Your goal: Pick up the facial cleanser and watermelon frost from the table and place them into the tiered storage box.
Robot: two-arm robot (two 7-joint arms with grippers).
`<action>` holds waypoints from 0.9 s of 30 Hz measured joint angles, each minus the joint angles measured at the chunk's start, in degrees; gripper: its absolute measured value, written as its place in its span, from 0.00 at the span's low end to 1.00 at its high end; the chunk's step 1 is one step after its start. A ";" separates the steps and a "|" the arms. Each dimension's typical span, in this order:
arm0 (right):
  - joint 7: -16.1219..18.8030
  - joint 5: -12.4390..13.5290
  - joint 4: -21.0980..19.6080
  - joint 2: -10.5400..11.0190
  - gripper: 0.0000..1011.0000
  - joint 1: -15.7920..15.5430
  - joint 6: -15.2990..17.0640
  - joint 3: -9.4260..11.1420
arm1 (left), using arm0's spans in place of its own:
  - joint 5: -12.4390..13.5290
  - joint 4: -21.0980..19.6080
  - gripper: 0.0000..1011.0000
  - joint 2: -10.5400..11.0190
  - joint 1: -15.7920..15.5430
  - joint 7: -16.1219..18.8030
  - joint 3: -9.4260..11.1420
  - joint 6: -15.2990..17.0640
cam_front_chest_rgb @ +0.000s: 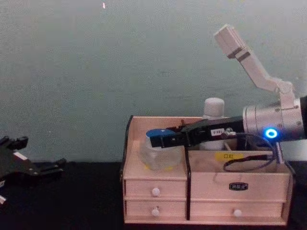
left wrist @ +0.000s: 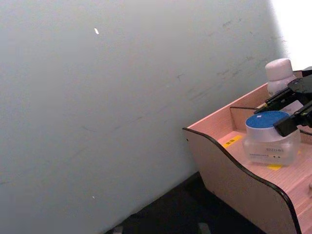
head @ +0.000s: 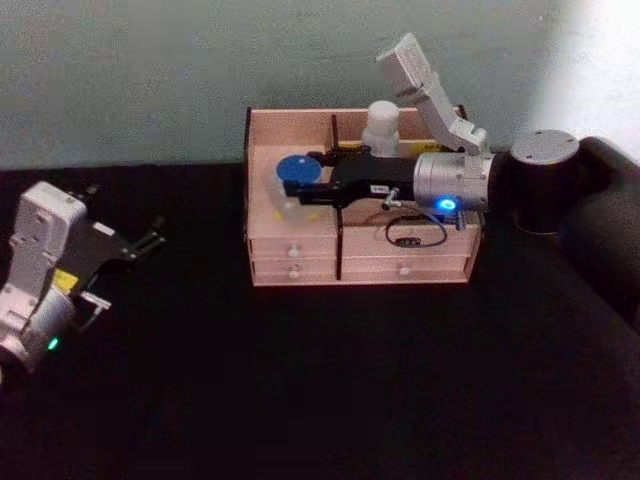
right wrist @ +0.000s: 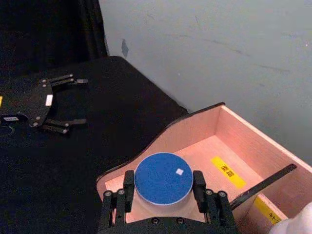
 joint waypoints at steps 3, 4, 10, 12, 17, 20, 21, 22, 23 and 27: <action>-0.02 -0.07 0.00 0.02 0.77 -0.03 0.12 -0.04 | 0.00 0.00 0.99 0.00 0.00 0.00 0.00 0.00; -0.02 -0.06 0.00 0.03 0.80 -0.03 0.12 -0.04 | 0.00 0.00 0.99 0.00 0.00 0.00 0.00 0.00; -0.02 -0.05 -0.03 0.05 0.96 -0.05 0.15 -0.04 | 0.00 0.00 0.99 0.00 0.00 0.00 0.00 0.00; -0.01 -0.04 -0.04 0.07 0.99 -0.05 0.15 -0.04 | 0.00 0.00 0.99 0.00 0.00 0.00 0.00 0.00; 0.00 -0.02 -0.07 0.08 0.99 -0.05 0.15 -0.04 | 0.00 0.00 0.99 0.00 0.00 0.00 0.00 0.00; 0.00 -0.02 -0.10 0.09 0.99 -0.06 0.15 -0.04 | 0.00 0.00 0.99 0.00 0.00 0.00 0.00 0.00; -0.06 -0.05 -0.35 0.15 0.99 -0.13 0.15 -0.01 | 0.00 0.00 0.99 0.00 0.00 0.00 0.00 0.00; -0.25 -0.13 -0.72 0.23 0.99 -0.27 0.11 0.08 | 0.00 0.00 0.99 0.00 0.00 0.00 0.00 0.00; -0.79 -0.52 -1.54 0.45 0.99 -0.64 -0.04 0.28 | 0.00 0.00 0.99 0.00 0.00 0.00 0.00 0.00; -1.97 -1.23 -3.80 1.06 0.99 -1.61 -0.53 0.87 | 0.00 0.00 0.99 0.00 0.00 0.00 0.00 0.00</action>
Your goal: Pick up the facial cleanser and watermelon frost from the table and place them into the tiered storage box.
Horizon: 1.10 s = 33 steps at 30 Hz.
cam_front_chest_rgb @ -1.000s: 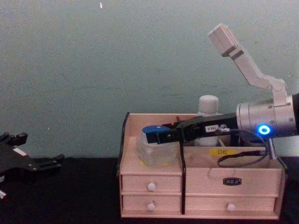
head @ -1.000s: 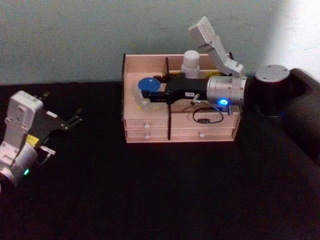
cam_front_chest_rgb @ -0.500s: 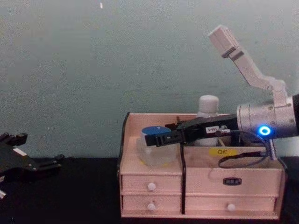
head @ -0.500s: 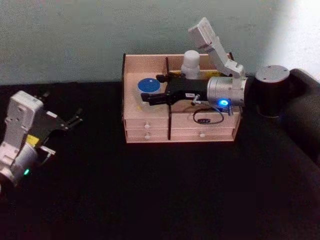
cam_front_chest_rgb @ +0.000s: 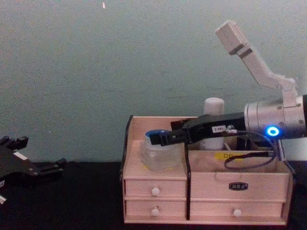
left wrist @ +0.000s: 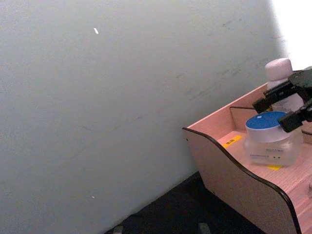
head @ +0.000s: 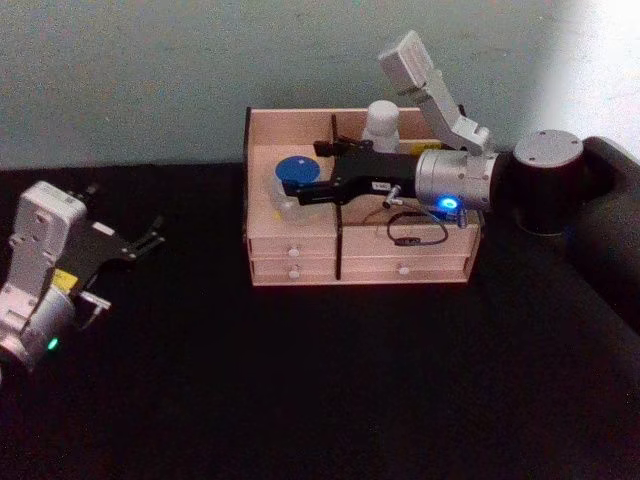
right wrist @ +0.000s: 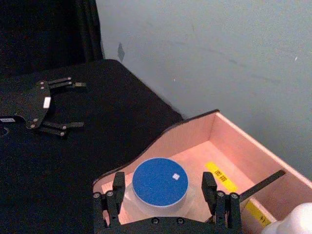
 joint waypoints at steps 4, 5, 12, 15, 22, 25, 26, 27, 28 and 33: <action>-1.06 -0.36 -2.88 0.83 0.99 -1.10 -0.15 0.66 | 0.00 0.00 0.99 0.00 0.00 0.00 0.00 0.00; -1.23 -0.40 -3.50 1.03 0.99 -1.39 -0.15 0.80 | 0.00 0.00 0.99 0.00 0.00 0.00 0.00 0.00; -2.21 0.36 -11.31 3.81 0.99 -4.67 0.76 2.32 | 0.00 0.00 0.99 0.00 0.01 0.00 0.00 0.00; -2.45 1.39 -15.31 5.53 0.99 -6.82 1.43 3.04 | 0.00 0.00 0.99 0.00 0.01 0.00 0.00 0.00; -4.18 3.62 -24.77 10.75 0.99 -13.07 2.97 4.65 | 0.00 0.00 0.99 0.00 0.00 0.00 0.00 0.00; -5.04 4.72 -28.93 13.47 0.99 -16.01 3.80 5.54 | 0.00 0.00 0.99 0.00 0.00 0.00 0.00 0.00; -5.47 5.23 -31.00 14.94 0.99 -17.51 4.17 6.02 | 0.00 0.00 0.99 0.00 0.00 0.00 0.00 0.00; -5.62 5.42 -31.69 15.46 0.99 -18.01 4.32 6.18 | 0.00 0.00 0.99 0.00 0.00 0.00 0.00 0.00; -5.85 5.68 -32.75 16.28 0.99 -18.79 4.55 6.42 | 0.00 0.00 0.99 0.00 0.00 0.00 0.00 0.00; -7.02 7.02 -37.25 20.19 0.99 -22.71 5.56 7.66 | 0.00 0.00 0.99 0.00 0.01 0.00 0.00 0.00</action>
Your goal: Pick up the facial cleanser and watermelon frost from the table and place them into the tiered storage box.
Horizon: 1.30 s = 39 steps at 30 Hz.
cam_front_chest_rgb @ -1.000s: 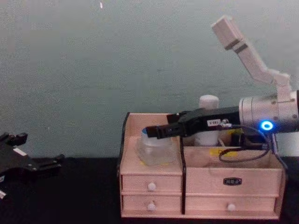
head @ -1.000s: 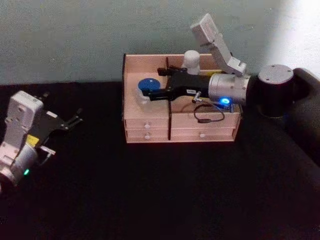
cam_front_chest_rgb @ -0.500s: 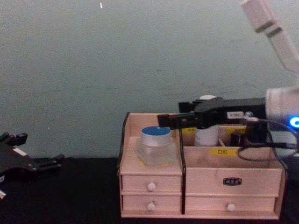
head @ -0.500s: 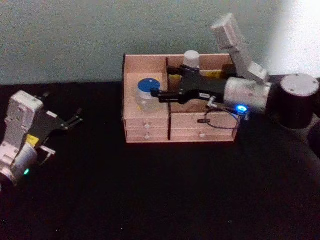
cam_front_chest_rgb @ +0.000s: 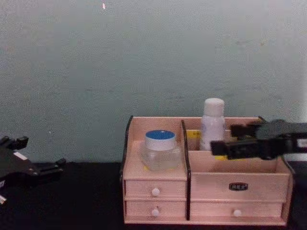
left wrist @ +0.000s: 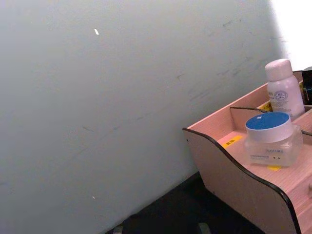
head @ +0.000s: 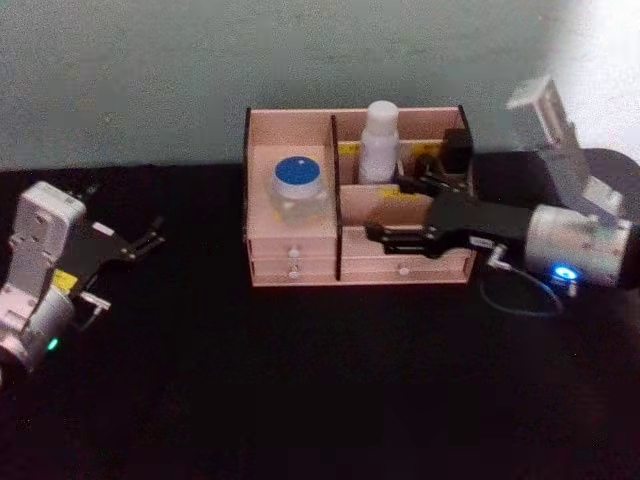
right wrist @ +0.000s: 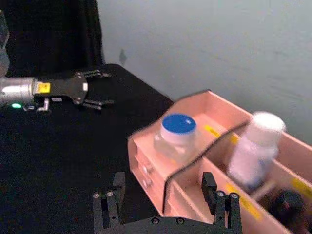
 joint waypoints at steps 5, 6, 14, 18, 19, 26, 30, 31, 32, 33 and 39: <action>-3.02 1.94 -3.43 3.33 0.99 -4.18 0.93 2.71 | 0.00 0.00 0.99 0.00 0.00 0.00 0.00 0.00; -4.23 2.50 -4.04 4.01 0.99 -5.35 0.99 3.76 | 0.00 0.00 0.99 0.00 0.00 0.00 0.00 0.00; -13.82 0.81 -4.90 5.18 0.99 -9.48 0.96 8.37 | 0.00 0.00 0.99 0.00 0.00 0.00 0.00 0.00; -21.12 -3.09 -4.52 4.28 0.99 -10.80 0.15 10.17 | 0.00 0.00 0.99 0.00 0.00 0.00 0.00 0.00; -22.21 -3.65 -4.34 3.99 0.99 -10.97 -0.02 10.42 | 0.00 0.00 0.99 0.00 0.00 0.00 0.00 0.00; -29.30 -6.55 -3.01 1.39 0.99 -12.51 -0.62 12.41 | 0.00 0.00 0.99 0.00 0.00 0.00 0.00 0.00; -31.86 -8.04 -1.04 -0.25 0.99 -12.85 0.37 12.75 | 0.00 0.00 0.99 0.00 0.00 0.00 0.00 0.00; -32.03 -8.28 -0.67 -0.43 0.99 -12.80 0.55 12.67 | 0.00 0.00 0.99 0.00 0.00 0.00 0.00 0.00; -32.20 -8.84 0.34 -0.87 0.99 -12.63 1.00 12.38 | 0.00 0.00 0.99 0.00 0.00 0.00 0.00 0.00; -32.26 -9.12 0.79 -1.08 0.99 -12.53 1.21 12.23 | 0.00 0.00 0.99 0.00 0.00 0.00 0.00 0.00; -32.65 -10.67 3.50 -2.72 0.99 -12.26 2.14 11.59 | 0.00 0.00 0.99 0.00 0.00 0.00 0.00 0.00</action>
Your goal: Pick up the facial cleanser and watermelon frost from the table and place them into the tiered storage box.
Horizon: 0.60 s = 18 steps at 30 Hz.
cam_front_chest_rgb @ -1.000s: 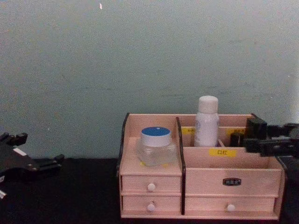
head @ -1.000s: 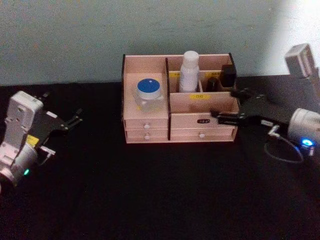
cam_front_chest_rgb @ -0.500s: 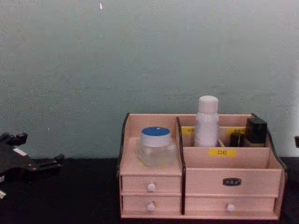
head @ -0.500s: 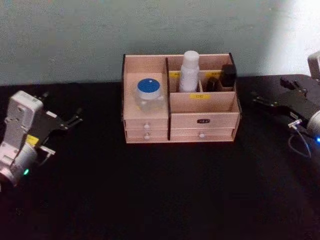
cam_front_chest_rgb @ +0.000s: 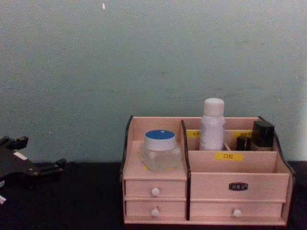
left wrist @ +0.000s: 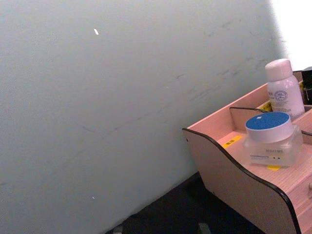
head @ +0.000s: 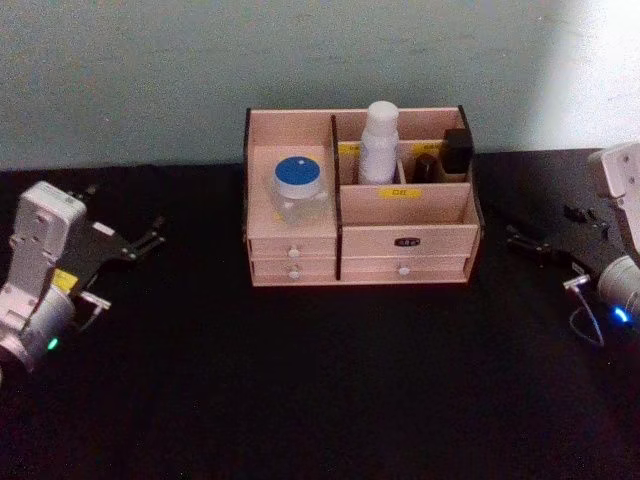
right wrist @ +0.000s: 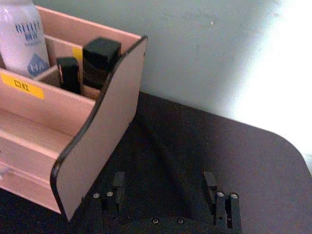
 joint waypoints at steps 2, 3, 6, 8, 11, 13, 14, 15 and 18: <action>-0.10 -0.16 0.26 -0.22 0.99 -0.05 0.09 0.02 | 0.00 0.00 0.99 0.00 0.00 0.01 0.00 0.00; -0.11 -0.16 0.25 -0.18 0.99 -0.04 0.09 0.03 | 0.00 0.00 0.99 0.00 0.00 0.00 0.00 0.00; -0.11 -0.16 0.21 -0.15 0.99 -0.05 0.09 0.03 | 0.00 0.00 0.99 0.00 0.00 0.00 0.00 0.00; -0.11 -0.15 0.19 -0.12 0.99 -0.05 0.09 0.03 | 0.00 0.00 0.99 0.00 0.00 0.00 0.00 0.00; -0.11 -0.13 0.12 -0.07 0.99 -0.03 0.09 0.02 | 0.00 0.00 0.99 0.00 0.00 0.00 0.00 0.00; -0.11 -0.12 0.10 -0.04 0.99 -0.03 0.09 0.02 | 0.00 0.00 0.99 0.00 0.00 0.00 0.00 0.00; -0.10 -0.11 0.09 -0.03 0.99 -0.03 0.09 0.01 | 0.00 0.00 0.99 0.00 0.00 0.00 0.00 0.00; -0.10 -0.11 0.08 -0.02 0.99 -0.02 0.09 0.01 | 0.00 0.00 0.99 0.00 0.00 0.00 0.00 0.00; -0.09 -0.09 0.04 -0.01 0.99 -0.02 0.08 -0.01 | 0.00 0.00 0.99 0.00 0.00 0.00 0.00 0.00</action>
